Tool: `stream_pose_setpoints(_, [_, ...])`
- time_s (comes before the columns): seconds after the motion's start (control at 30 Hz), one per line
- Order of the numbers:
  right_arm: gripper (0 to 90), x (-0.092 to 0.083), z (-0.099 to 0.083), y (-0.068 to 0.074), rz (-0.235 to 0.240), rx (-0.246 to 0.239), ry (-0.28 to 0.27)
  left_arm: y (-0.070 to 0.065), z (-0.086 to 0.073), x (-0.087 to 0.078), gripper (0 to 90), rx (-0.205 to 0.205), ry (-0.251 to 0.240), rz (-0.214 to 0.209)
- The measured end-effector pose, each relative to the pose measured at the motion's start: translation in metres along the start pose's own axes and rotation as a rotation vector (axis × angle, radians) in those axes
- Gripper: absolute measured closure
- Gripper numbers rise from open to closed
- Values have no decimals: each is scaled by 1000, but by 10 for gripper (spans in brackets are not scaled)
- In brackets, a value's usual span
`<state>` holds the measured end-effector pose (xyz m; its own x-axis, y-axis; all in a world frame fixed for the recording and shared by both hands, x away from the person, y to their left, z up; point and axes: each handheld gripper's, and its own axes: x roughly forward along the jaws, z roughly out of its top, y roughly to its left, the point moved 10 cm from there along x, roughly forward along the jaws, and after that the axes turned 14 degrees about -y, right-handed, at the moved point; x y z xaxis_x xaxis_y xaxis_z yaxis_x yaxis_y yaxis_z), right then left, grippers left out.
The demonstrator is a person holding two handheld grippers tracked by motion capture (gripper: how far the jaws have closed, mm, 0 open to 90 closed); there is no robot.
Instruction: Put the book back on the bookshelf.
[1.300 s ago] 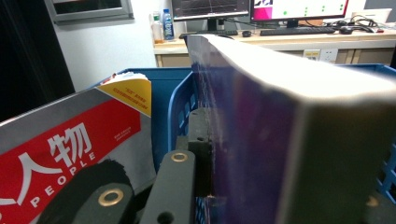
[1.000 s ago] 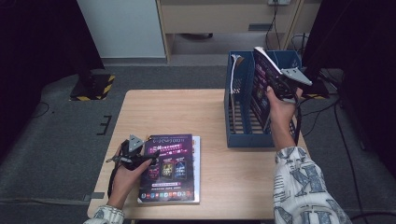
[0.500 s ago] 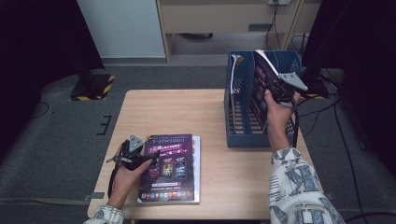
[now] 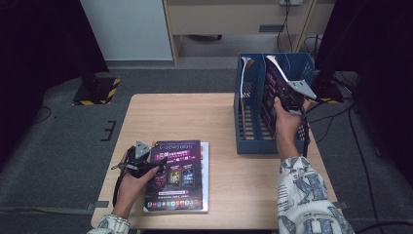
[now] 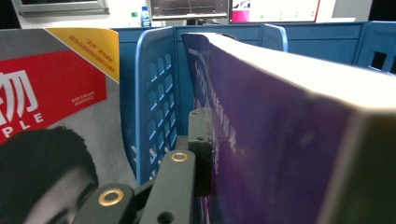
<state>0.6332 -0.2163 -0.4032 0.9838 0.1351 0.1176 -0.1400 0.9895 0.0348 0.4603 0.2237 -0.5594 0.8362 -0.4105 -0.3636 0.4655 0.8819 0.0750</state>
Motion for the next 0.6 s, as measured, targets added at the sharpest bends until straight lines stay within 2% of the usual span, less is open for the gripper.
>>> stream_pose_setpoints(0.13, [824,0,-2,1,-9,-17,-3,0,1,0,68,-1,-4,0])
stream_pose_setpoints(0.33, [823,1,-6,0,-34,-11,-9,0,1,0,68,1,-5,0])
stream_pose_setpoints(0.6, [821,-1,-8,11,-19,-45,-13,-1,1,0,67,2,-7,1])
